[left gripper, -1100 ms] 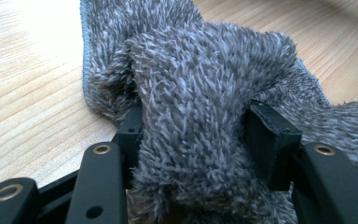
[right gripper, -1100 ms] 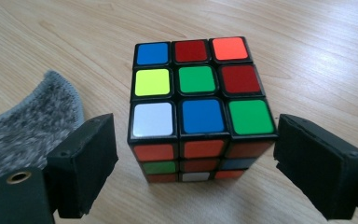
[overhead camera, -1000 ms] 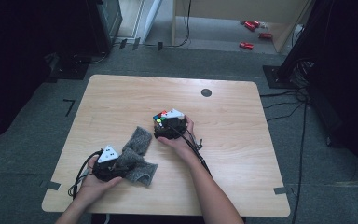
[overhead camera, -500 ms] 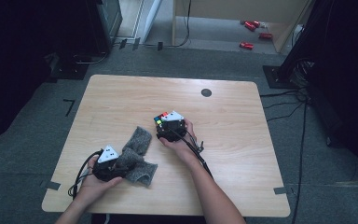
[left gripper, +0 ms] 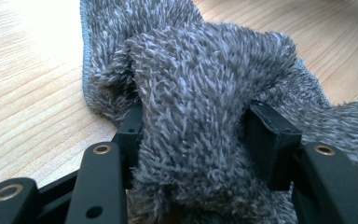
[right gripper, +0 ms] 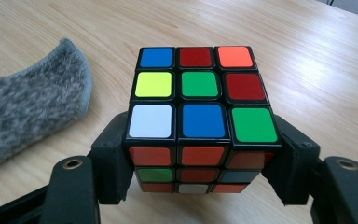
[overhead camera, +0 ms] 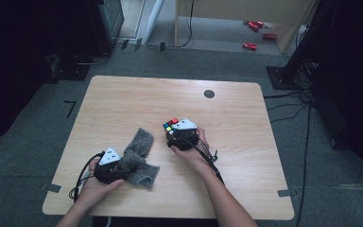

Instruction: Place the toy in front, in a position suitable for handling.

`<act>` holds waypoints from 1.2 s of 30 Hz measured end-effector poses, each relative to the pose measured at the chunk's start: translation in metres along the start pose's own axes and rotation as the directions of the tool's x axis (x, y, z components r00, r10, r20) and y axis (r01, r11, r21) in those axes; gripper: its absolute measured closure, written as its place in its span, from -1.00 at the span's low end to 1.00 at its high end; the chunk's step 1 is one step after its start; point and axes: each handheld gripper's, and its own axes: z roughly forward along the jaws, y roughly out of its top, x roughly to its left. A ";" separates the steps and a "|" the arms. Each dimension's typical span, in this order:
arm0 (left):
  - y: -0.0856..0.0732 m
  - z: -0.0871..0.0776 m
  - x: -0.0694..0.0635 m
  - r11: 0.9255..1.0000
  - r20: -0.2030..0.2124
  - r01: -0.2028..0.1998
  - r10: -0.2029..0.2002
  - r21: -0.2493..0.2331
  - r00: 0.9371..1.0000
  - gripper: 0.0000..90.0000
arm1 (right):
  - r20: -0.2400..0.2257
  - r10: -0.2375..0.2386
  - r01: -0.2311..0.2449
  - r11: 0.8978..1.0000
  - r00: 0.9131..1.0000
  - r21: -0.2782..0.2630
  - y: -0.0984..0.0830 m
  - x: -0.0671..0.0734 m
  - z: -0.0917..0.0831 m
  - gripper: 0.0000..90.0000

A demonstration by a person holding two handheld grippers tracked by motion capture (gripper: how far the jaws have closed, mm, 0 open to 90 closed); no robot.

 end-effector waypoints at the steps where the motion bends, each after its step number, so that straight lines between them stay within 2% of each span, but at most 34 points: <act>1: 0.000 0.000 0.000 1.000 0.000 0.000 0.000 0.000 1.000 0.07 | 0.001 0.001 -0.001 1.000 1.000 0.001 -0.003 -0.002 -0.006 -0.24; 10: 0.000 0.000 0.000 1.000 0.000 0.003 -0.003 -0.001 1.000 0.07 | 0.010 0.013 -0.013 1.000 1.000 -0.006 -0.019 -0.014 -0.026 -0.24; 23: 0.000 0.000 0.000 1.000 -0.001 0.000 0.000 0.001 1.000 0.07 | 0.046 0.050 -0.049 0.999 0.998 -0.009 -0.046 -0.039 -0.059 -0.24; 36: 0.000 0.000 0.000 1.000 -0.001 0.001 -0.001 0.001 1.000 0.07 | 0.065 0.057 -0.058 0.998 0.996 0.016 -0.077 -0.050 -0.085 -0.24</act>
